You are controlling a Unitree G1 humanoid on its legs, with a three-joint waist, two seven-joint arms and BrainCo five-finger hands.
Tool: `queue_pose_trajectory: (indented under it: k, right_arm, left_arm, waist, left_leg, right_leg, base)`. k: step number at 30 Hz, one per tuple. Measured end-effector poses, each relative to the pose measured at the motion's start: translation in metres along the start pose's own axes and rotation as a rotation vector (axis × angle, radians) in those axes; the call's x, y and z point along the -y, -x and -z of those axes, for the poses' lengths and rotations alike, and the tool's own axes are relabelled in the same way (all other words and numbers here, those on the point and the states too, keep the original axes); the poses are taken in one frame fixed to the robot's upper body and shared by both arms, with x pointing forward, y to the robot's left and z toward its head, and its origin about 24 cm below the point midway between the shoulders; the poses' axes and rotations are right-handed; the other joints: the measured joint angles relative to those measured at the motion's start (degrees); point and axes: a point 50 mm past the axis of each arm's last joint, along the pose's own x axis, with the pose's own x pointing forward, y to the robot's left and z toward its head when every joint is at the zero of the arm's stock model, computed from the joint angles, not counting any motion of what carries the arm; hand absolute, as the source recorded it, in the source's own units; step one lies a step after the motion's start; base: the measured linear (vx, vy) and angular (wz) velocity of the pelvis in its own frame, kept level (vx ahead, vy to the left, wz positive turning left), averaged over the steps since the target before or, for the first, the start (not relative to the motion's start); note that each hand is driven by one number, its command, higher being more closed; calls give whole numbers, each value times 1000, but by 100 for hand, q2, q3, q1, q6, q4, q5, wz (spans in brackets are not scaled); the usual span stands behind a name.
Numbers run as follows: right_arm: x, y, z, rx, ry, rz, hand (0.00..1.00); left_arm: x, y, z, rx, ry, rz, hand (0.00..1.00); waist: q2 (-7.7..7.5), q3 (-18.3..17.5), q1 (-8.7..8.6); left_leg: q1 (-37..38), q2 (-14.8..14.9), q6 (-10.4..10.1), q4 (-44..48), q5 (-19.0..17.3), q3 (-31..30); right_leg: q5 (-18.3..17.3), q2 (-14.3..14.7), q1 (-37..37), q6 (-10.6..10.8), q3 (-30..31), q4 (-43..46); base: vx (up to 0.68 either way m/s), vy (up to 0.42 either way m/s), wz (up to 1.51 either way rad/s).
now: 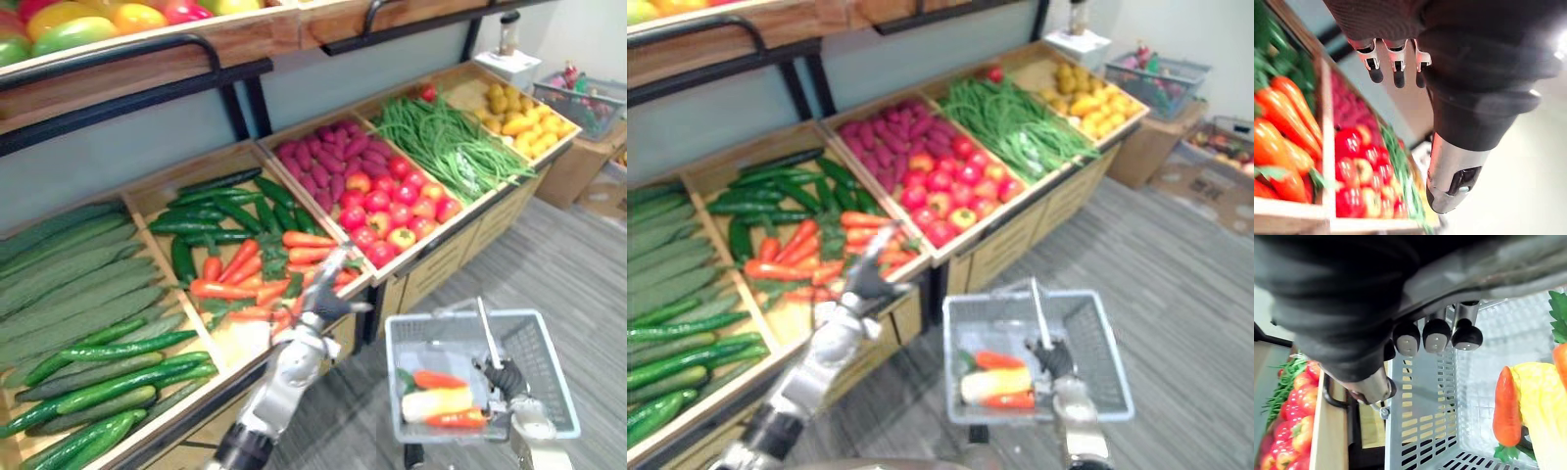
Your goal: Pick vegetable in the basket
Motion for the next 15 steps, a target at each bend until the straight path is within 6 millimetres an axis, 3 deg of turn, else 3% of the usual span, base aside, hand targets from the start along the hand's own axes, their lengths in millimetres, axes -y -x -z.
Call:
queue_pose_trajectory:
  k: [2,5,15]
  right_arm:
    - [4,3,16,-63,-21,39,100]
    - [8,5,25,-101,-5,73,100]
    - [11,11,50,-202,-1,147,100]
  left_arm:
    - [-19,15,11,-59,18,-101,0]
    - [-33,32,24,-129,-2,-166,0]
    - [-23,84,53,-335,1,-138,0]
  waist:
    - [4,-3,89]
    - [4,-50,97]
    - [19,-148,232]
  left_leg:
    - [-2,-26,24,1,19,-101]
    - [-81,-55,22,-2,25,-249]
    - [-200,-121,49,-5,75,-613]
  right_leg:
    - [-14,-33,72,15,-126,-9]
    - [-66,-73,80,20,-263,-8]
    - [-138,-154,193,15,-606,-30]
  base:
    - [-20,5,24]
    - [-33,-3,26]
    - [-17,-2,15]
